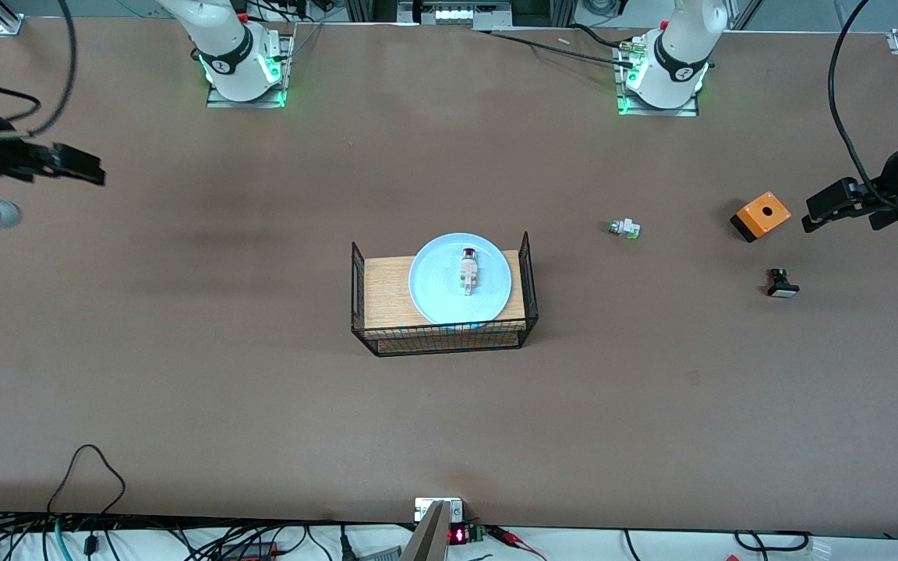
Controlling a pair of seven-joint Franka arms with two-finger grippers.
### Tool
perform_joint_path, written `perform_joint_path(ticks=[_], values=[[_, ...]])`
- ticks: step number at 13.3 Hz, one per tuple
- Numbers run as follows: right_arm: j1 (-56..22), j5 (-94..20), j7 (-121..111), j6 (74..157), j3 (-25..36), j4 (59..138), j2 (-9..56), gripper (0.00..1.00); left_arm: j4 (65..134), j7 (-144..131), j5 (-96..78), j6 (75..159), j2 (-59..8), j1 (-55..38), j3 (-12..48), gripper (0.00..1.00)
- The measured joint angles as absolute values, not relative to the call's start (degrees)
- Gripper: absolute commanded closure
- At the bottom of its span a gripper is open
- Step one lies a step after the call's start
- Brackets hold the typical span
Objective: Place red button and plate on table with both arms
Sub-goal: 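Move the left gripper over the push button on the blue plate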
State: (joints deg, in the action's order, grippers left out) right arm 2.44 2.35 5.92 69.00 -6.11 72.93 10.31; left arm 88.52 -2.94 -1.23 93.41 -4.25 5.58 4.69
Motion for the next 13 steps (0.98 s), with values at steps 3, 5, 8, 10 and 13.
perform_joint_path(ticks=[3,5,8,10,13], values=[[2.7,2.3,5.9,66.3,-5.9,73.3,6.5,0.0,88.5,-3.1,-1.2,93.0,-4.2,5.6,4.7,0.0],[3.1,2.3,6.0,66.5,-5.9,75.6,4.9,0.0,88.5,-3.2,-1.2,92.9,-4.2,5.6,4.7,0.0],[3.5,2.3,6.0,67.1,-5.8,77.5,4.6,0.0,88.5,-3.2,-1.2,92.9,-4.4,5.5,4.7,0.0],[3.5,2.2,6.0,67.8,-5.9,78.4,4.6,0.0,88.5,-3.2,-1.2,92.7,-5.5,5.4,5.7,0.0],[3.5,2.2,6.0,70.3,-5.9,80.4,4.4,0.0,88.3,-3.4,-1.6,92.9,-8.3,5.3,10.4,0.0]])
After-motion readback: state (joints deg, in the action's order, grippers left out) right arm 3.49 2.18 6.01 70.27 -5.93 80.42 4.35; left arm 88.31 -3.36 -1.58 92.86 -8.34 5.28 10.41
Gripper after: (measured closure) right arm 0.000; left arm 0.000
